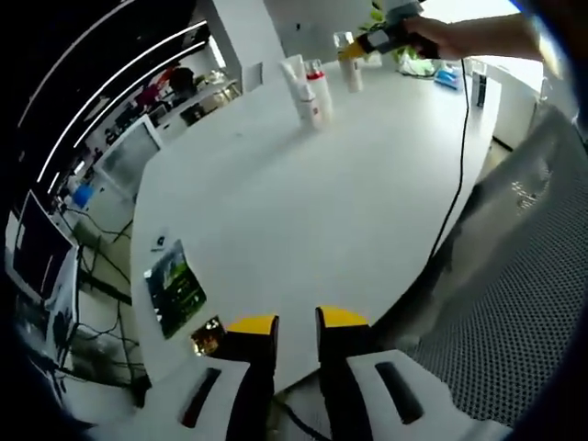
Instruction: Arrange the skincare products in the storage area until every visible bottle or jar stands upright without overlapping.
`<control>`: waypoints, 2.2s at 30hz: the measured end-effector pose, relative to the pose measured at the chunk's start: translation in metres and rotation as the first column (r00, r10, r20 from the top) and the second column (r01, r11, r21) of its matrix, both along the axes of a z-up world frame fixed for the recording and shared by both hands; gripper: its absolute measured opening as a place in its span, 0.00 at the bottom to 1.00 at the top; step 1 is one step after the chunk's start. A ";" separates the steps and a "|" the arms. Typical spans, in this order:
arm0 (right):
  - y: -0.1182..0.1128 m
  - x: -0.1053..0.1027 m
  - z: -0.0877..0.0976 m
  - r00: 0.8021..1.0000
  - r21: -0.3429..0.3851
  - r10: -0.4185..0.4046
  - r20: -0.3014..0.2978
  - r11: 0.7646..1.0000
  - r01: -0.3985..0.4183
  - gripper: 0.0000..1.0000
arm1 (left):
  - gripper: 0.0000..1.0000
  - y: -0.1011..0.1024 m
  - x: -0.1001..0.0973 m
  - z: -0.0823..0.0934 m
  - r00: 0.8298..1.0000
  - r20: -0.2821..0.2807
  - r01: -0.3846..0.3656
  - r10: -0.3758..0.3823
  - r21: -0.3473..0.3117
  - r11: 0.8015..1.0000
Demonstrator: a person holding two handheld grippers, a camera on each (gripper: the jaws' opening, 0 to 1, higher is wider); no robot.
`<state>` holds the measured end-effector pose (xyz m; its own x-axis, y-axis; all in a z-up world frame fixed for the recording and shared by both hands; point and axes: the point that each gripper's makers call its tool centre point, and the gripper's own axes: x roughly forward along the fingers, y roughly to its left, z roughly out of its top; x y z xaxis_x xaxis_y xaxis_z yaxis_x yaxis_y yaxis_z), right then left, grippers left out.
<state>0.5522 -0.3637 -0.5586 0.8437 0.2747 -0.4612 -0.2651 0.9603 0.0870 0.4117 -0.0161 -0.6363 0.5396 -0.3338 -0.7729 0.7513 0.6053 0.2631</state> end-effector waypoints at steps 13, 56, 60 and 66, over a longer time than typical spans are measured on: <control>-0.021 0.031 -0.045 0.996 -0.033 -0.088 -0.005 0.996 0.088 0.14 | 0.13 -0.002 -0.001 -0.002 1.000 -0.018 0.005 -0.005 -0.008 1.000; -0.031 0.081 -0.093 0.984 -0.117 -0.161 0.080 0.978 0.170 0.15 | 0.11 0.000 -0.005 -0.009 0.999 -0.046 0.009 -0.008 0.019 1.000; -0.031 0.080 -0.093 0.983 -0.123 -0.168 0.076 0.977 0.176 0.15 | 0.12 0.000 -0.005 -0.009 0.999 -0.044 0.006 -0.006 0.020 1.000; -0.033 0.079 -0.101 0.984 -0.137 -0.173 0.045 0.975 0.177 0.14 | 0.12 0.001 -0.004 -0.008 0.999 -0.042 0.004 -0.003 0.019 1.000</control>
<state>0.6308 -0.3964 -0.6592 0.8883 0.0559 -0.4558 -0.0923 0.9941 -0.0579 0.4077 -0.0154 -0.6447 0.5053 -0.3206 -0.8012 0.7641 0.5977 0.2427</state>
